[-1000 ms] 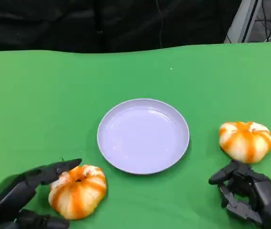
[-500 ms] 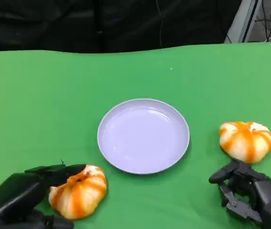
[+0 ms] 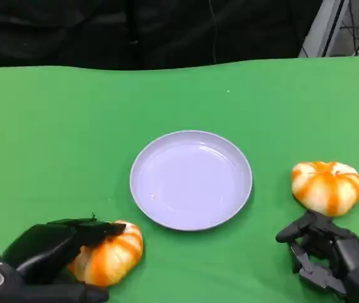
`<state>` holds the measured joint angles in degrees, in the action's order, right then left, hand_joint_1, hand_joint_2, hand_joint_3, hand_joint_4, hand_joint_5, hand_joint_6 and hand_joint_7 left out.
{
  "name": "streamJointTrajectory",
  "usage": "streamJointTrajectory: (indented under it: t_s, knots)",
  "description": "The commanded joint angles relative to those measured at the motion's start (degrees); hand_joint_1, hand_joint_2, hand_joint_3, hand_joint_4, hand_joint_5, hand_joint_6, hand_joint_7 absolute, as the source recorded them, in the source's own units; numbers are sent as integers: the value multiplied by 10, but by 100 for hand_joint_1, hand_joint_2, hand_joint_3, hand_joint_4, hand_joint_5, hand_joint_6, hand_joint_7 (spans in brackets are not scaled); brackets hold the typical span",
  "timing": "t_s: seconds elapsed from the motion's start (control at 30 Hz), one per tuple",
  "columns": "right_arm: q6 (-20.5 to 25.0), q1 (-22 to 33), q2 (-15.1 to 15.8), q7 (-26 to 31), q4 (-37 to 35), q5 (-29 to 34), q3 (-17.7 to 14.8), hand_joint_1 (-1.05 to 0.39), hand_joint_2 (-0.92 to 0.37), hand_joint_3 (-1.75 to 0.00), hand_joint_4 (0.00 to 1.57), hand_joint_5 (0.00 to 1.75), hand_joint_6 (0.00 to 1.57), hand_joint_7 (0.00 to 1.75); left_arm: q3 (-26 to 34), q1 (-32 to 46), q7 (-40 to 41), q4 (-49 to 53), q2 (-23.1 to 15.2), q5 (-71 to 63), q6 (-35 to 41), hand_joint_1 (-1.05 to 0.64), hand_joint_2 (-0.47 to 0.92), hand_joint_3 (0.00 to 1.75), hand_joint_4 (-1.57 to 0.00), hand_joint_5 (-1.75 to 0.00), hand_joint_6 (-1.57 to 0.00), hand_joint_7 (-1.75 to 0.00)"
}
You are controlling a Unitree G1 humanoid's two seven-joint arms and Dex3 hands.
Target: Grasp the bread from the table and place it into the plate.
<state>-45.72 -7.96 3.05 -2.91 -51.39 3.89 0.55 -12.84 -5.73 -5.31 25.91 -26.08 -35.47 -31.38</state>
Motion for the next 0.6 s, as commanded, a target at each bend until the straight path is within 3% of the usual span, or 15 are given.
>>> streamJointTrajectory:
  t_s: [0.03, 0.37, 0.6]
  knots:
    - [0, 3, 6, 3, -2, 3, -2, -16, -83, -66, 68, 175, 75, 123, -21, -11, -9, 28, -9, 6, 7, -97, 92, 45, -48, -4, -43, -3]
    - [6, 8, 4, 2, 8, 1, -3, -16, -84, -65, 68, 175, 74, 123, -39, -13, -18, 36, -16, 21, 16, -95, 92, 45, -53, -3, -45, -2]
    - [7, 9, 5, 1, 12, 0, -3, -16, -83, -65, 68, 175, 74, 124, -46, -15, -55, 31, -23, 52, 23, -50, 92, 19, -52, 0, -46, -1]
